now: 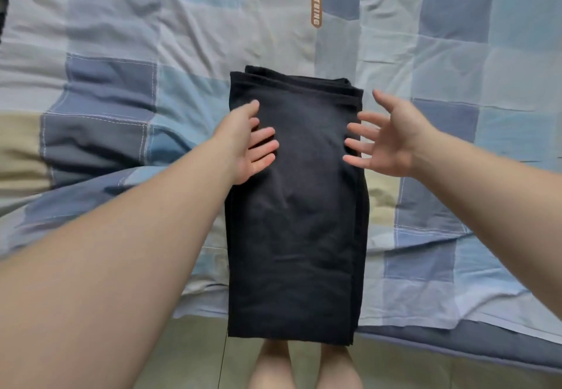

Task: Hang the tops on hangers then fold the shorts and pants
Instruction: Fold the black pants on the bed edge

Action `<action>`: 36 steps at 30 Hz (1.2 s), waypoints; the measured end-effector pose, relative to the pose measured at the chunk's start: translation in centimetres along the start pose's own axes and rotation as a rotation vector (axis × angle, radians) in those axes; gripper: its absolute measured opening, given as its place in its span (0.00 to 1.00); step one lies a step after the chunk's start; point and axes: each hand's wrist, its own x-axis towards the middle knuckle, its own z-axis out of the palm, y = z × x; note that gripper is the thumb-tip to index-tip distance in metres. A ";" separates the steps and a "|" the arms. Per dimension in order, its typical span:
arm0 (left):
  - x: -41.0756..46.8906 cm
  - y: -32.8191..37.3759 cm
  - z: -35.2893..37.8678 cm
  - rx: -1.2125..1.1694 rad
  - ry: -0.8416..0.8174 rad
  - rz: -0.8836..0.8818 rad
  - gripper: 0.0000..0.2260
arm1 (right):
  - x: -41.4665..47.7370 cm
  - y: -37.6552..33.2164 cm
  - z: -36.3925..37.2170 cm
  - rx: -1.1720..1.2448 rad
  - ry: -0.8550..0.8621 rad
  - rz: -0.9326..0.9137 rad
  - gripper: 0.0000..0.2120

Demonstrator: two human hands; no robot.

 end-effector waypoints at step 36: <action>-4.8 -30.6 -11.1 0.288 0.403 -0.208 0.18 | -6.6 32.9 -11.7 -0.234 0.091 0.528 0.19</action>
